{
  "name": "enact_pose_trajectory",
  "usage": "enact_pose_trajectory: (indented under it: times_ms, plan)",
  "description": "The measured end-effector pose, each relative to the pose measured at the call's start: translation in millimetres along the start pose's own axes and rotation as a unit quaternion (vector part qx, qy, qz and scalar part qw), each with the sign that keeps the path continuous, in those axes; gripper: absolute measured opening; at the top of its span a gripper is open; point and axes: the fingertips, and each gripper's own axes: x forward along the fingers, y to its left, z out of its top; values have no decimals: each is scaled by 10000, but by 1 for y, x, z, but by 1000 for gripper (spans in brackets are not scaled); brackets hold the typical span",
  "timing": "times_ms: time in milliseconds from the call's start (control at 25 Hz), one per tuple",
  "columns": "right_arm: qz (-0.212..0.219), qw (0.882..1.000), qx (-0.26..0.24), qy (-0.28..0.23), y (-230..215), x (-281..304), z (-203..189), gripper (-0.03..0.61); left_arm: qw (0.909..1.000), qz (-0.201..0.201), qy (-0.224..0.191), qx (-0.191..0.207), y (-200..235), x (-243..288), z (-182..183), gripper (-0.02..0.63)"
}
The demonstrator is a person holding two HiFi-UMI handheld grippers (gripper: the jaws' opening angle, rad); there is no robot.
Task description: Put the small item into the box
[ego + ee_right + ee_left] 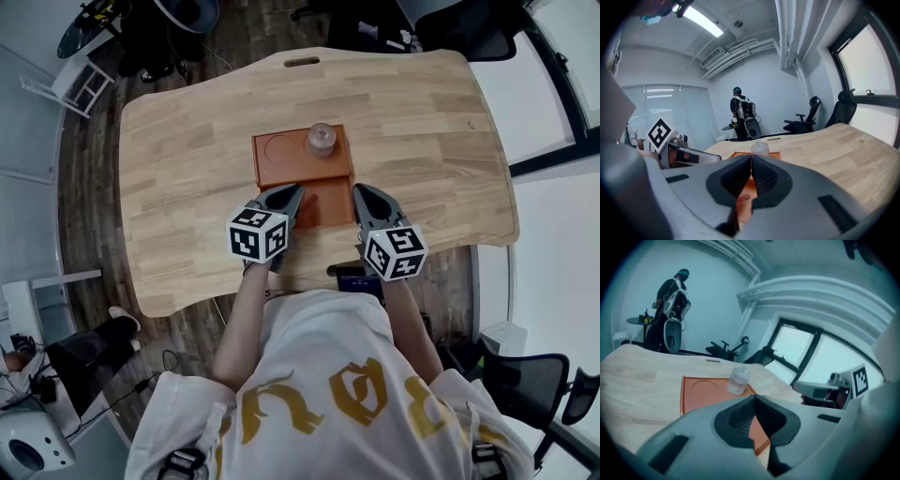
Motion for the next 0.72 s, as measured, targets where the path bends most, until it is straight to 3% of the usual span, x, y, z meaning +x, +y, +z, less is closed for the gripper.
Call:
enact_pose_trajectory:
  times_ms: [80,200,440,560,720]
  plan:
    - [15,9999,-80,-105,5,-2,7,12,9993,131,-336,97,0,-13,15,11]
    - [30,9997,-185,-167,14,-4,10,12,9948,372,-628,715,-5,-31,30,11]
    - [-59,9971,-715,-239,32,-11,19,12,9872,605,-1206,846,-5,-60,49,11]
    - [-102,9969,-718,-290,34,-17,20,12,9833,839,-1378,846,0,-70,51,11]
    - [-164,9972,-664,-316,31,-21,20,12,9818,784,-1506,848,-6,-75,54,11]
